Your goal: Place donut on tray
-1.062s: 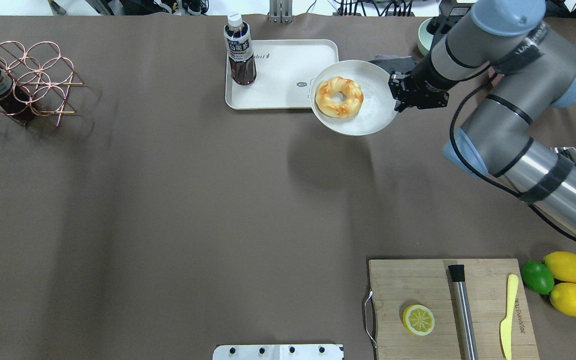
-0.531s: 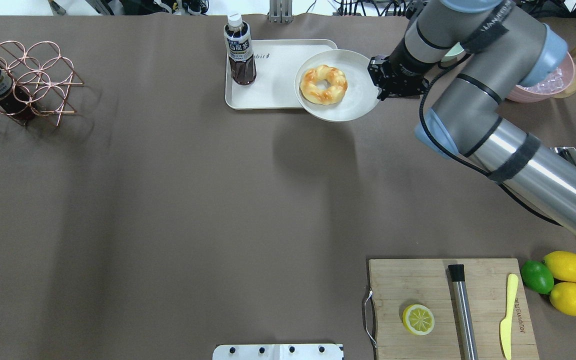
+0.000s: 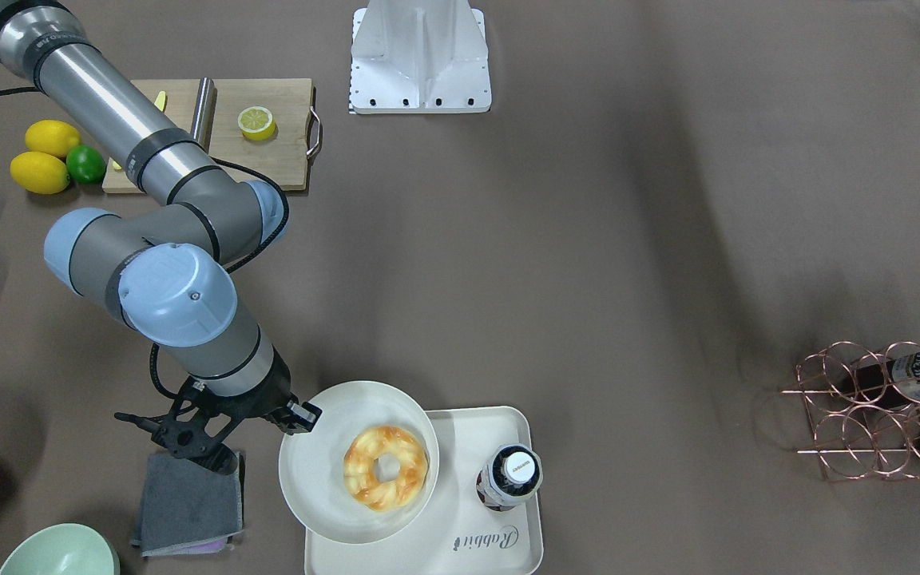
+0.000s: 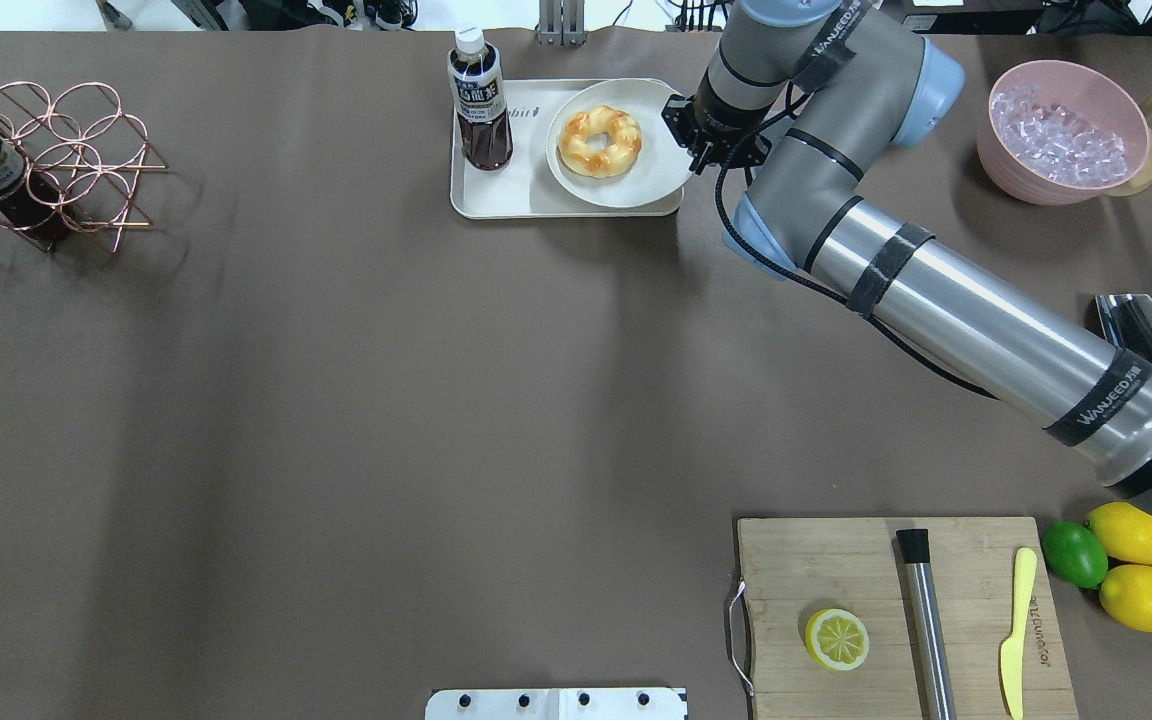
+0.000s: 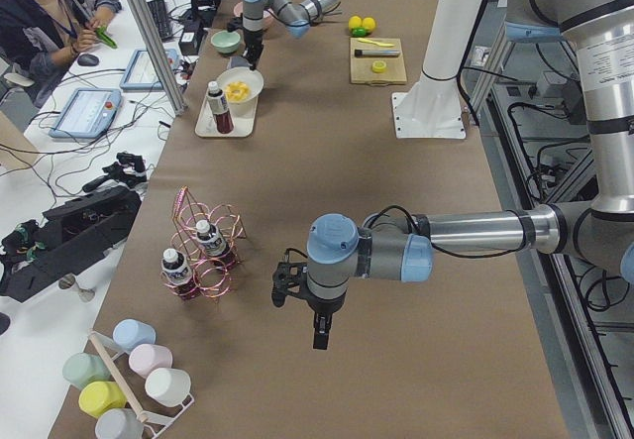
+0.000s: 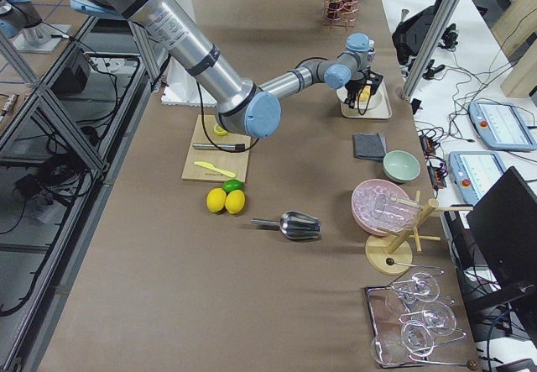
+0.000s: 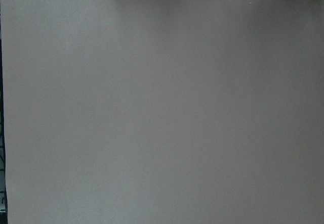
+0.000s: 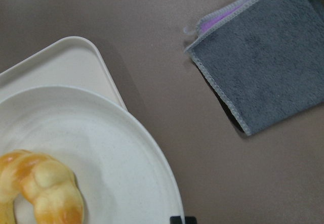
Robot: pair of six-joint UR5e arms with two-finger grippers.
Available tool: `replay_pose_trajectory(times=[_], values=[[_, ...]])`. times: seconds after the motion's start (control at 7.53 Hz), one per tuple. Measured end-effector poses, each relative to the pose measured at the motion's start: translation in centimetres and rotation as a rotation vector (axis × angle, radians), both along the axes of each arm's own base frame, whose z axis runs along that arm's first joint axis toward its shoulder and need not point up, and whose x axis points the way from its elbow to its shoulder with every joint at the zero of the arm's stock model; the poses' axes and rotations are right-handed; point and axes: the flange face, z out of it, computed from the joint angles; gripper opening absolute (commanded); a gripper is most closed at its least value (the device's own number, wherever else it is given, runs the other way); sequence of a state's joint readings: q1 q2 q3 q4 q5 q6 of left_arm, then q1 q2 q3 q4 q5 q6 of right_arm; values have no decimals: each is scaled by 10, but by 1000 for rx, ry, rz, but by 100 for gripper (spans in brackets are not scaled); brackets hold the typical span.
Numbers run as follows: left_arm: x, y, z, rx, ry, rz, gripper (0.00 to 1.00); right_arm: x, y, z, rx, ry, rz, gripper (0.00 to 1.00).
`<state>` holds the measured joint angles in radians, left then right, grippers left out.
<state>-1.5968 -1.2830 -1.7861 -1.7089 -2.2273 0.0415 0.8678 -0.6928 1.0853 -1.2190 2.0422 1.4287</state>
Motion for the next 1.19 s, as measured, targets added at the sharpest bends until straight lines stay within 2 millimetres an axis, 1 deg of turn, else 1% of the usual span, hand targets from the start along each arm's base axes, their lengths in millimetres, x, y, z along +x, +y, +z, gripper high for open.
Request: replay_pose_trajectory(times=[0.13,0.4,0.53,0.66,0.8,1.06,1.19], values=[[0,0,1,-1,0,0,98,-12,-3,-3,4,-9,18,0],[0,0,2,-2,0,0,98,-33,-3,3,11,-25,54,0],[0,1,2,-3,0,0,98,-40,-2,8,13,-25,66,0],[0,1,2,-3,0,0,98,-45,-1,10,16,-24,72,48],[0,1,2,-3,0,0,98,-49,1,12,23,-21,76,99],[0,1,2,-3,0,0,98,-52,3,11,36,-20,77,100],[0,1,2,-3,0,0,98,-50,4,6,47,-23,75,100]])
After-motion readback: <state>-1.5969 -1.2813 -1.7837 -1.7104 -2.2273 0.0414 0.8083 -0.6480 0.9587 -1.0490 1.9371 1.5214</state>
